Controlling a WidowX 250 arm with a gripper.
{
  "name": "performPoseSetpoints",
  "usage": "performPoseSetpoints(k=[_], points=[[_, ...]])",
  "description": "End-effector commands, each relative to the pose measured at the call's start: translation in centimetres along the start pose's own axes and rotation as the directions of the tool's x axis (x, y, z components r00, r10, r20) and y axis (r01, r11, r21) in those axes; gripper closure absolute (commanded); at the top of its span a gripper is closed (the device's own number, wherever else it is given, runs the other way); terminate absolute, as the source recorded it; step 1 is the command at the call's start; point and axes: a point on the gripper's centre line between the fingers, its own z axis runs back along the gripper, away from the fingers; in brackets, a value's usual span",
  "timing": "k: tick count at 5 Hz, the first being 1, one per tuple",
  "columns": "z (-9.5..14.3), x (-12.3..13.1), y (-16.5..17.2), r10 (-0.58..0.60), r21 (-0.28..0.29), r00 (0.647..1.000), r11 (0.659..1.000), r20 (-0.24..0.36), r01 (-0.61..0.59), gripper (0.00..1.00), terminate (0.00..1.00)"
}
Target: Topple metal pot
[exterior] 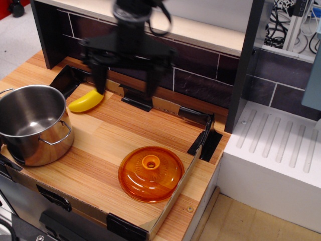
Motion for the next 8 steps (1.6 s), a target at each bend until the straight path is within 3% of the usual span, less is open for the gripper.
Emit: performPoseSetpoints(k=[1, 3, 5, 7, 8], points=[[1.4, 0.8, 5.3, 0.038, -0.079, 0.991, 0.996, 0.126, -0.028, 0.00, 0.00], [1.5, 1.3, 10.1, -0.068, -0.086, 0.981, 0.993, 0.180, 0.084, 0.00, 0.00], [0.4, 2.1, 12.6, -0.089, 0.013, 0.978, 0.996, 0.186, 0.088, 0.00, 0.00], [-2.0, 2.2, 14.3, -0.096, 0.122, 0.985, 0.989, 0.146, 0.079, 0.00, 0.00], [-3.2, 1.9, 15.0, -0.089, 0.124, 0.989, 0.989, 0.114, 0.075, 0.00, 0.00]])
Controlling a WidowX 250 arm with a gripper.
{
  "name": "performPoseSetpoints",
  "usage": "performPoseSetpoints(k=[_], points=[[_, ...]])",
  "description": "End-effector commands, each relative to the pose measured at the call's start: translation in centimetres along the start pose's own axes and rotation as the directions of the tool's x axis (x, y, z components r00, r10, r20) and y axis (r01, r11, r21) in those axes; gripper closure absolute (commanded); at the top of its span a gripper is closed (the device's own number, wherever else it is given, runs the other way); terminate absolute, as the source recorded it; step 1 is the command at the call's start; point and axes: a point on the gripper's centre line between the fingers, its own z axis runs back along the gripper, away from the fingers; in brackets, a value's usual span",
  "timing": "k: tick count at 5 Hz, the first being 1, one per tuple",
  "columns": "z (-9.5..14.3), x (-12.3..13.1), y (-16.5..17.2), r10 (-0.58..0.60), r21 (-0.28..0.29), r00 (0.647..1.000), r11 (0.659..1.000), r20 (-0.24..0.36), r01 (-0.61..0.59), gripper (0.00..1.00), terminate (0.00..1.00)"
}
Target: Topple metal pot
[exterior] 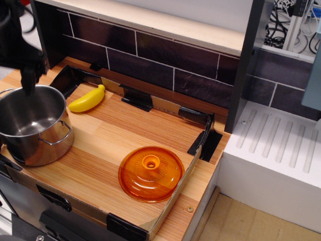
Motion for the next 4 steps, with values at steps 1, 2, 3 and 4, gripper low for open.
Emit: performPoseSetpoints(k=[1, 2, 3, 4], points=[[-2.1, -0.7, 1.3, -0.019, 0.034, 1.000, 0.999, -0.023, 0.020, 0.00, 0.00], [-2.5, -1.6, 1.4, -0.034, 0.006, 0.999, 0.999, -0.037, 0.034, 0.00, 0.00], [-3.0, -2.4, 1.0, -0.013, -0.024, 0.995, 1.000, -0.095, 0.011, 0.00, 0.00], [-3.3, -2.3, 0.8, 0.019, -0.037, 0.994, 0.999, -0.106, -0.023, 0.00, 0.00]])
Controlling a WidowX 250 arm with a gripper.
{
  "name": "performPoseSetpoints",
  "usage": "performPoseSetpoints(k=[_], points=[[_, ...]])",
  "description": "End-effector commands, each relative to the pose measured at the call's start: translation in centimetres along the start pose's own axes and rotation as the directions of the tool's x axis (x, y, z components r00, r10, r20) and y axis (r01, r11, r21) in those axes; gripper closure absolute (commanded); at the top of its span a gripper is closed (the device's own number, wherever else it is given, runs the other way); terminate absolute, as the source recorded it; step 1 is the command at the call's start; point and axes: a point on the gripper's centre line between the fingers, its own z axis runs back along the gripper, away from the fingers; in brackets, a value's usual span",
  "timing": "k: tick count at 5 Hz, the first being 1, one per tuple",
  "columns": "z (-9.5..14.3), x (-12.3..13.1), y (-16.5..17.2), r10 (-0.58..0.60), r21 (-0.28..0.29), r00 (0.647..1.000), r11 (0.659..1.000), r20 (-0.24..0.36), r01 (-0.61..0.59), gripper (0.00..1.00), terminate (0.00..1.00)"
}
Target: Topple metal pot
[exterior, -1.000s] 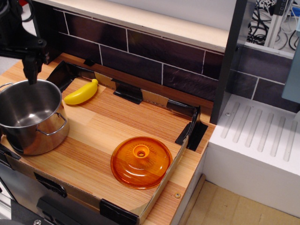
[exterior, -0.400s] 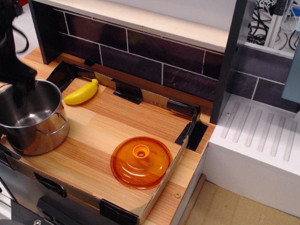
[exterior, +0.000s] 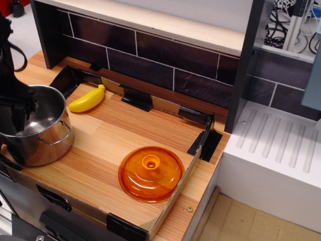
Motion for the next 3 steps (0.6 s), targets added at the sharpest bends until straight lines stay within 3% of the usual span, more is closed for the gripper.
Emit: performPoseSetpoints(k=[1, 2, 3], points=[[0.1, 1.0, 0.3, 0.050, 0.002, 0.999, 0.999, 0.007, -0.051, 1.00, 0.00], [0.4, 1.3, 0.4, 0.073, 0.009, 0.997, 0.997, 0.018, -0.073, 1.00, 0.00], [1.5, 1.6, 0.6, 0.122, 0.053, 0.991, 0.991, 0.044, -0.125, 1.00, 0.00]])
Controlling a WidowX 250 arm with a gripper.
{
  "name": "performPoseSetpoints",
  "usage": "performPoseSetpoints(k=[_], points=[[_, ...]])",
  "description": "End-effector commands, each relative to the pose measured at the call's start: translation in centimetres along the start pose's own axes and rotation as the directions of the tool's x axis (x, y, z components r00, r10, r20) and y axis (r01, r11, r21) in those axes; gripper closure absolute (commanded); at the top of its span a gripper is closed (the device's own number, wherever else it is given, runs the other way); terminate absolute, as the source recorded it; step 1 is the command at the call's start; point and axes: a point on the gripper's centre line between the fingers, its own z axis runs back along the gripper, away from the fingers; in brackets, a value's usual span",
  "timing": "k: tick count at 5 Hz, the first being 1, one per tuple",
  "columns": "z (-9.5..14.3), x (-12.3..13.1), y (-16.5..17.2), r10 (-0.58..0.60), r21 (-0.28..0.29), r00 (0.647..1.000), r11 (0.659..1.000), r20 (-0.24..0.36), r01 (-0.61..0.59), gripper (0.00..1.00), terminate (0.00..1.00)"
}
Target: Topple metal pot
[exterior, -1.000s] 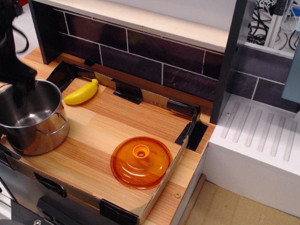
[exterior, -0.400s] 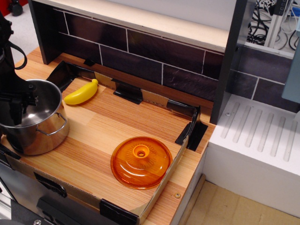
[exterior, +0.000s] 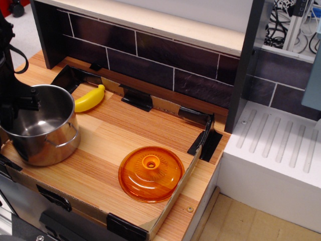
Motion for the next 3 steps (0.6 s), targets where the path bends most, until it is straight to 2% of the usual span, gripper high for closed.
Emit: performPoseSetpoints(k=[1, 2, 3], points=[[3.3, 1.4, 0.2, 0.109, 0.107, 0.990, 0.987, 0.091, -0.118, 1.00, 0.00], [4.3, 1.4, -0.7, 0.162, 0.193, 0.976, 0.963, 0.148, -0.189, 1.00, 0.00], [5.0, 1.1, -2.0, 0.133, 0.310, 0.967, 0.930, 0.219, -0.198, 1.00, 0.00]])
